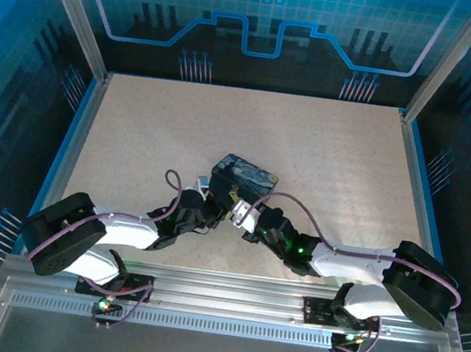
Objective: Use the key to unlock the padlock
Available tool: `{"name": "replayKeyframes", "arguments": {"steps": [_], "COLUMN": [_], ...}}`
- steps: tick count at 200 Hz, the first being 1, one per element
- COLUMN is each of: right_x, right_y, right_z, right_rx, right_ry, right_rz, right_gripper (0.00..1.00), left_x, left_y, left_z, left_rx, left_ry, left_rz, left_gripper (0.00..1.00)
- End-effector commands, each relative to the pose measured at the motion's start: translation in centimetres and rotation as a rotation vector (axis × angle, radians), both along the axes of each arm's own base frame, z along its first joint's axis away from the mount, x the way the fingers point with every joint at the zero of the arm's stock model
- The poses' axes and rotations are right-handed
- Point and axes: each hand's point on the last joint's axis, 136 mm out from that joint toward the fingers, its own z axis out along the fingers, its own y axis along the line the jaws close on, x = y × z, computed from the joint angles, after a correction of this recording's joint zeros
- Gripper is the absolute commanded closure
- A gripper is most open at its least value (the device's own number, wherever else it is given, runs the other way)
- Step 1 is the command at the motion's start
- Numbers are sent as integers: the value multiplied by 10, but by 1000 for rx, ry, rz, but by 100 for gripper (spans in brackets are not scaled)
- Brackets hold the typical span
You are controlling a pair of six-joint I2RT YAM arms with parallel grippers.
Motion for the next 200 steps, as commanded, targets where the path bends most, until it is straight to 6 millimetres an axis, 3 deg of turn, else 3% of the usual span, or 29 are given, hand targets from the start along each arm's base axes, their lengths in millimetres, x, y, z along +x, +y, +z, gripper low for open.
{"name": "replayKeyframes", "arguments": {"steps": [1,80,146,200], "right_x": [4,-8,-8,-6], "right_y": [1,12,14,3], "right_z": [13,10,-3,-25], "right_rx": [182,524,588,556], "right_ry": [92,452,561,589], "right_rz": [-70,-106,-147,-229], "right_gripper": [100,100,100,100], "left_x": [1,0,-1,-1], "left_y": [-10,-9,-9,3], "left_z": [17,12,9,-11], "left_rx": [-49,-33,-23,41], "left_ry": [-41,-38,-34,-6], "left_rz": [-25,-25,-23,15], "left_gripper": [100,100,100,76]}}
